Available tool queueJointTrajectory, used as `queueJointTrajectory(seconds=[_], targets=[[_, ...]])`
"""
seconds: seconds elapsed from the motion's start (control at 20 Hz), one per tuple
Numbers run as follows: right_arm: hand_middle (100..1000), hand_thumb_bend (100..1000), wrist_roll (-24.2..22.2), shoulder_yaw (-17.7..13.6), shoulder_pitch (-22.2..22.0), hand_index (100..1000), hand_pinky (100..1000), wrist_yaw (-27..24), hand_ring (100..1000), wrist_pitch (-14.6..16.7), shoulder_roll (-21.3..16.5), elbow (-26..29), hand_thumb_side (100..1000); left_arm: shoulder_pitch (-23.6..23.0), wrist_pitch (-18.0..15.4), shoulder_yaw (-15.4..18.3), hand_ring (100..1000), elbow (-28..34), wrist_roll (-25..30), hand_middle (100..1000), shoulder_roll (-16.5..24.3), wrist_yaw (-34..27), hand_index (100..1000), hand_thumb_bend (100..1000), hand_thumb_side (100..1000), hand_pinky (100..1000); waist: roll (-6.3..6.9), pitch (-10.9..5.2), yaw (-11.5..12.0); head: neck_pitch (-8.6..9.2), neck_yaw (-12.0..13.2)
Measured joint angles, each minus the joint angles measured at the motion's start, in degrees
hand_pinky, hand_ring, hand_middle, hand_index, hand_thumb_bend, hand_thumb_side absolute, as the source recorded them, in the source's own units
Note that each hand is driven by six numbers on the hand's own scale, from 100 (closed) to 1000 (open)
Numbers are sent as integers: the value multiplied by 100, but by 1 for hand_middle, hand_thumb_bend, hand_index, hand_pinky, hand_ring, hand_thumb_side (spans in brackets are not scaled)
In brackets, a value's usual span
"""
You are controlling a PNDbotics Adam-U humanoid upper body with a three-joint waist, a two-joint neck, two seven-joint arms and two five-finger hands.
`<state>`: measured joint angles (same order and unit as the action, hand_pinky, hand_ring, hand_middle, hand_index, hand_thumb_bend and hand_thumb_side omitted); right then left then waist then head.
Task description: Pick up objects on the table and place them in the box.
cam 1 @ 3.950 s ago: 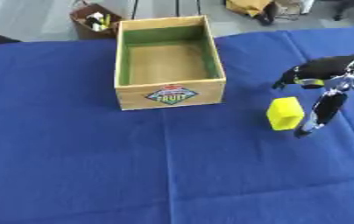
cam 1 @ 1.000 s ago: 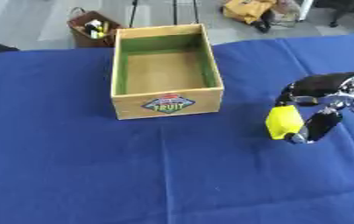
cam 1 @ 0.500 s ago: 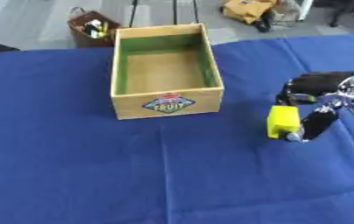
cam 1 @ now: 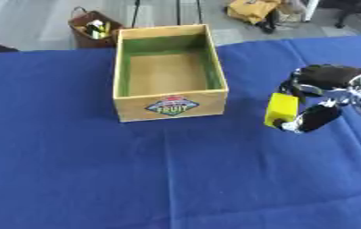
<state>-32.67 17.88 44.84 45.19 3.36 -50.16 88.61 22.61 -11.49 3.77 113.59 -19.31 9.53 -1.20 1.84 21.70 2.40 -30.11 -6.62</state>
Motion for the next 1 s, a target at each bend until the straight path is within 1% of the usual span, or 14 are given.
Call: queueJointTrajectory(seconds=[0.2,0.35,0.45,0.6,0.75,0.8,1.0], targets=[[304,100,164,-146,297,428,566,-195,611,-146,-111,229,642,0,3,-1,594,0,3,561,0,0,697,119,1000,414,-36,-24,44,-8,-13],[302,115,277,-219,598,423,565,-284,608,-258,-114,226,652,0,11,-8,594,0,13,561,0,-5,696,119,1000,414,-58,-32,87,-15,-44],[285,146,360,-254,880,416,561,-298,603,-340,-92,143,664,0,13,-20,594,0,20,562,1,-8,696,119,1000,414,-73,-32,136,-34,-65],[276,158,490,-286,1347,413,557,-287,600,-456,53,-172,669,0,14,-33,594,0,30,562,2,-14,697,119,1000,414,-123,-32,211,-55,-116],[266,174,652,-308,1703,409,556,-199,597,-528,265,-571,669,3,13,-35,595,0,33,562,2,-24,696,119,1000,414,-140,-32,284,-55,-177],[257,193,715,-313,1799,405,552,-163,593,-542,336,-703,667,7,13,-35,595,0,34,562,2,-25,696,119,1000,414,-149,-30,304,-55,-198],[243,225,998,-426,2189,398,548,-37,587,-598,632,-1277,659,57,8,-38,595,0,39,561,3,-29,696,119,1000,414,-219,56,460,-46,-299]])
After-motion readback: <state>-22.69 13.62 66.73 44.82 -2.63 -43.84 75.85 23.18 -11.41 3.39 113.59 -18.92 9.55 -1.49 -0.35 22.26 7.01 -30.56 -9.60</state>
